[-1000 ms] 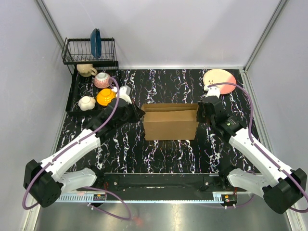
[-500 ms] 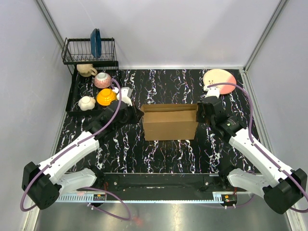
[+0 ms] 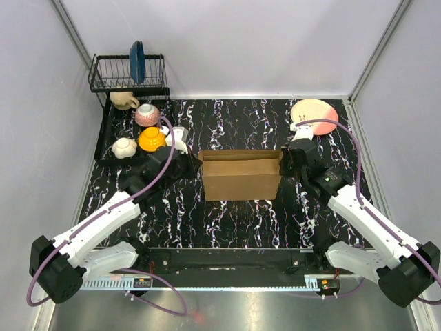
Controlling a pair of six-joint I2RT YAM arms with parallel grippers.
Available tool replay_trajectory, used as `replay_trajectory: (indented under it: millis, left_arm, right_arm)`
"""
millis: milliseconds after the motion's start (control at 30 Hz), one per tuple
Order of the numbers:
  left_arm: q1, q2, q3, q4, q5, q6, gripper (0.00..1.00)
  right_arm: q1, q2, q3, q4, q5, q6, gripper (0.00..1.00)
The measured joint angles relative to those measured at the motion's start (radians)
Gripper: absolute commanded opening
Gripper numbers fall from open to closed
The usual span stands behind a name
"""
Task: Fold the paper box
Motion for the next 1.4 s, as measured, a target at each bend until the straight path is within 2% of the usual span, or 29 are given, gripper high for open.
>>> replay_trajectory:
  millis: [300,633,1000,1267,1400]
  left_arm:
    - [0.000,-0.001,-0.008,0.011,0.003,0.014,0.00]
    - [-0.031,-0.068,-0.130,0.167,-0.001,0.024,0.00]
    - [-0.163,-0.056,-0.227,0.339,-0.193,0.078,0.00]
    - [-0.213,-0.039,-0.244,0.391,-0.288,0.079,0.00]
    - [-0.222,-0.039,-0.244,0.389,-0.300,0.079,0.00]
  right_arm:
    - [0.000,0.000,-0.002,0.003,-0.003,0.000,0.00]
    - [0.000,-0.001,-0.002,0.003,-0.006,0.005,0.00]
    - [-0.002,-0.017,-0.014,0.002,0.011,0.005,0.01]
    - [-0.002,-0.039,-0.015,-0.025,0.004,0.015,0.25]
    - [-0.002,-0.047,-0.014,-0.036,-0.011,0.025,0.33]
